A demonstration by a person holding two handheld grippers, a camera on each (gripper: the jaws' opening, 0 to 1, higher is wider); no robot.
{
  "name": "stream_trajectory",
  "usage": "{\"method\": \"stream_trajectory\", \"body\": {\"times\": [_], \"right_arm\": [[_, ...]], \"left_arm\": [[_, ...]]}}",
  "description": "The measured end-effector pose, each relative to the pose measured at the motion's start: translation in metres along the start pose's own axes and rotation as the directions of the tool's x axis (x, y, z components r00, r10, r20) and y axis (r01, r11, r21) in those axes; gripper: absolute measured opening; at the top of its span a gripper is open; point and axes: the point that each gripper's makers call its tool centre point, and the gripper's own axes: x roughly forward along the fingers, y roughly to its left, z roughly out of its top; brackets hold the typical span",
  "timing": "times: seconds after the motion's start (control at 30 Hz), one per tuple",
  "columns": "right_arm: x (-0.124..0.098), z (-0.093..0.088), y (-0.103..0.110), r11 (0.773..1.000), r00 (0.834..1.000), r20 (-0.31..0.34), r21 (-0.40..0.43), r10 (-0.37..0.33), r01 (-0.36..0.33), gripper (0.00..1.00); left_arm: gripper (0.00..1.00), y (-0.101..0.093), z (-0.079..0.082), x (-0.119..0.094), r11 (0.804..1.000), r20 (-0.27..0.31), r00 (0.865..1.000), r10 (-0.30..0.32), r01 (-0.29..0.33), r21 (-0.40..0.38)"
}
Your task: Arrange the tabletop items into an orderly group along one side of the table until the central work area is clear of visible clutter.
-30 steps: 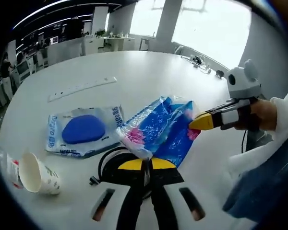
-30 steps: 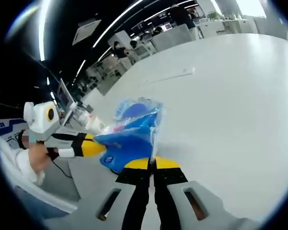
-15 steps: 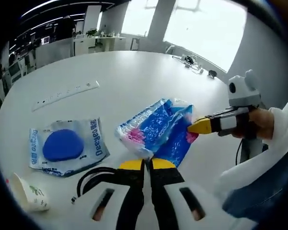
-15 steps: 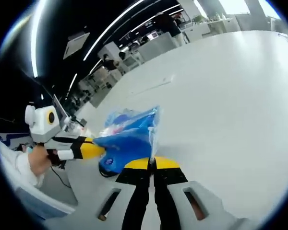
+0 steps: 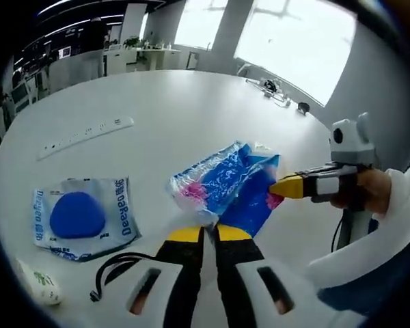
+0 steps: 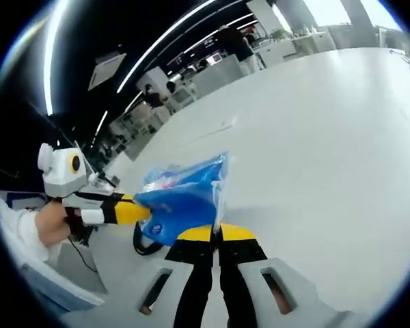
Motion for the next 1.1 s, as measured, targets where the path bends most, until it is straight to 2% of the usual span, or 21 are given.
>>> {"method": "stream_trajectory", "body": {"times": [0.13,0.3,0.53,0.7,0.9,1.1], "right_arm": [[-0.004,0.001,-0.010,1.000,1.000,0.013,0.016,-0.016,0.016,0.00],[-0.010,0.003,-0.022,0.999,0.999,0.033,0.028,-0.034,0.033,0.00],[-0.008,0.003,-0.035,0.998,0.998,0.027,0.034,-0.051,0.050,0.00],[0.002,-0.002,-0.038,0.998,0.999,0.000,0.023,-0.051,0.051,0.00],[0.015,-0.010,-0.041,0.998,0.998,-0.028,0.020,-0.056,0.057,0.00],[0.019,-0.015,-0.050,0.996,0.996,-0.046,0.052,-0.073,0.075,0.00]], "left_arm": [[0.07,-0.009,0.005,0.007,0.999,0.006,1.000,-0.025,0.025,-0.039],[0.17,-0.022,0.007,0.018,0.998,0.004,0.998,-0.055,0.055,-0.041],[0.41,-0.045,0.004,0.031,0.993,-0.003,0.993,-0.116,0.116,-0.036],[0.49,-0.044,-0.006,0.038,0.994,-0.036,0.994,-0.104,0.102,-0.036],[0.56,-0.036,-0.011,0.047,0.994,-0.055,0.995,-0.088,0.085,-0.067],[0.54,-0.031,-0.012,0.052,0.987,-0.050,0.994,-0.097,0.089,-0.133]]}}
